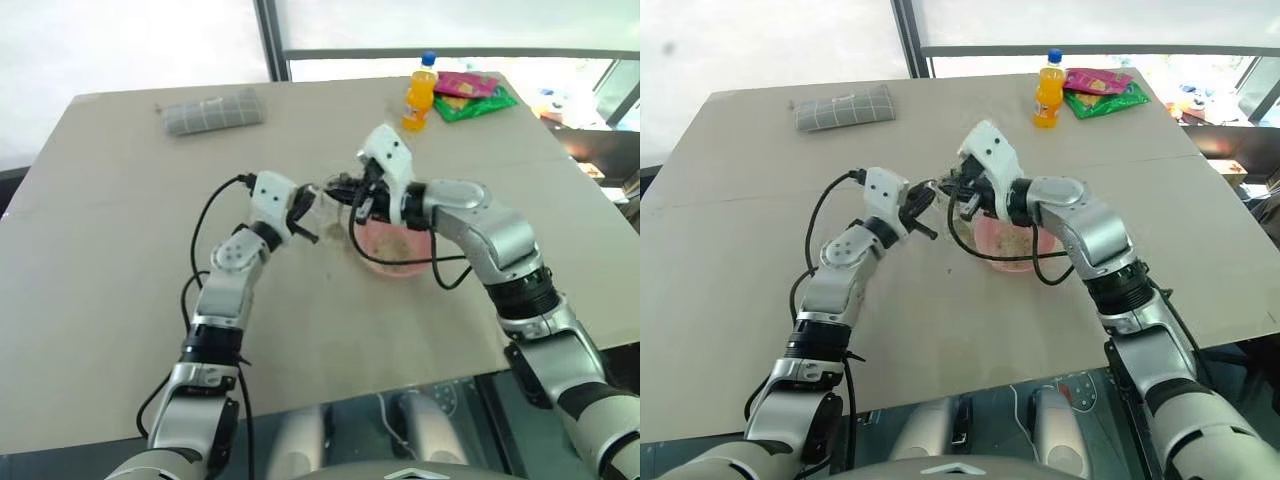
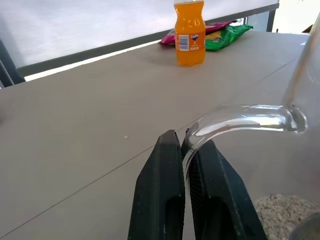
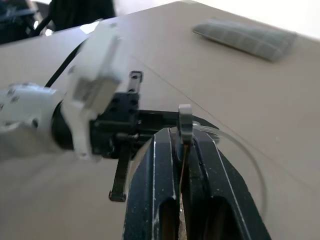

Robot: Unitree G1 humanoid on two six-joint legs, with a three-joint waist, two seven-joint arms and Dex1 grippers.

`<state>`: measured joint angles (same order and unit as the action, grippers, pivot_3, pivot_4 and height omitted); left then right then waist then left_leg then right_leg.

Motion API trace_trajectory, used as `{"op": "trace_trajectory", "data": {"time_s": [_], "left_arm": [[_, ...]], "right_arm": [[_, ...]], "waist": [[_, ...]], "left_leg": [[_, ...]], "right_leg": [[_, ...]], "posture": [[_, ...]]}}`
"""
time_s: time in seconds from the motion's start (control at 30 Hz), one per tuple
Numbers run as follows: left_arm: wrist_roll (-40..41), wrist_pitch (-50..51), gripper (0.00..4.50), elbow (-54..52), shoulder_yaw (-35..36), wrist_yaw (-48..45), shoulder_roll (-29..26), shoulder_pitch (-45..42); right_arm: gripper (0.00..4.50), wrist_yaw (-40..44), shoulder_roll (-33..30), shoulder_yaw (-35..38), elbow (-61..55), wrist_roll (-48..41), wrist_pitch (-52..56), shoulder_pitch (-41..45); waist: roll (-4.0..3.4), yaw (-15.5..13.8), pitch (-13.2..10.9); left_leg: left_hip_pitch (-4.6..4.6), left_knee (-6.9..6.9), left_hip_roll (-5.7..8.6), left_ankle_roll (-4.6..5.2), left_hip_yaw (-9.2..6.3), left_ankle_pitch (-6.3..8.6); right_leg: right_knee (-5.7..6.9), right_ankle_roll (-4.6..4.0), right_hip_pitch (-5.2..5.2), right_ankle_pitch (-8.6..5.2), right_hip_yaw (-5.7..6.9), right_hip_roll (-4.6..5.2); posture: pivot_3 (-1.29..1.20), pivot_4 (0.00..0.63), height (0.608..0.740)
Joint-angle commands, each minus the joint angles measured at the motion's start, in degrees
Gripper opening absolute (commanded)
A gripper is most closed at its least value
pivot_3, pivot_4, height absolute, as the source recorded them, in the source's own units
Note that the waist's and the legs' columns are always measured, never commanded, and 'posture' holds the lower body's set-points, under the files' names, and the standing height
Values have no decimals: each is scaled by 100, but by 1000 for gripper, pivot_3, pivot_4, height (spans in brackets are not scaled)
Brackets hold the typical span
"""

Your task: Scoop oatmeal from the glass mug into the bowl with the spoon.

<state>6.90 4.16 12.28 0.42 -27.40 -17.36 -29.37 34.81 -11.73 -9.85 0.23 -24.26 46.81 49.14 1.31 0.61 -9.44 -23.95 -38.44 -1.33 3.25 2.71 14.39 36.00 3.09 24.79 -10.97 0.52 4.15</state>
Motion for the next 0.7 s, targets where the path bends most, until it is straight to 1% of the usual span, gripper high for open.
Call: {"op": "trace_trajectory", "data": {"time_s": [0.03,0.3,0.57,0.7], "left_arm": [[0,-114,70,-318,17,24,-2,-77],[-23,-373,70,-216,32,152,90,98],[-41,-824,70,2,152,472,249,259],[-11,-1066,70,143,182,486,296,335]], "right_arm": [[0,-638,373,1028,45,-693,902,269],[0,-1990,967,2895,522,-1584,2056,826],[0,-3127,1169,4220,776,-2254,2770,1004],[0,-3598,1226,4672,809,-2579,3023,1057]], "waist": [[0,-1,0],[-1,5,-1],[-2,8,0],[-2,18,0]], "left_leg": [[0,0,0,0,0,0],[0,2,0,0,0,0],[0,2,0,0,1,0],[1,2,0,1,2,1]], "right_leg": [[2,0,0,0,0,0],[1,0,1,0,0,0],[2,0,0,0,0,1],[5,0,0,0,0,0]], "posture": [[0,150,740],[0,150,740],[0,150,740],[0,150,740]]}}
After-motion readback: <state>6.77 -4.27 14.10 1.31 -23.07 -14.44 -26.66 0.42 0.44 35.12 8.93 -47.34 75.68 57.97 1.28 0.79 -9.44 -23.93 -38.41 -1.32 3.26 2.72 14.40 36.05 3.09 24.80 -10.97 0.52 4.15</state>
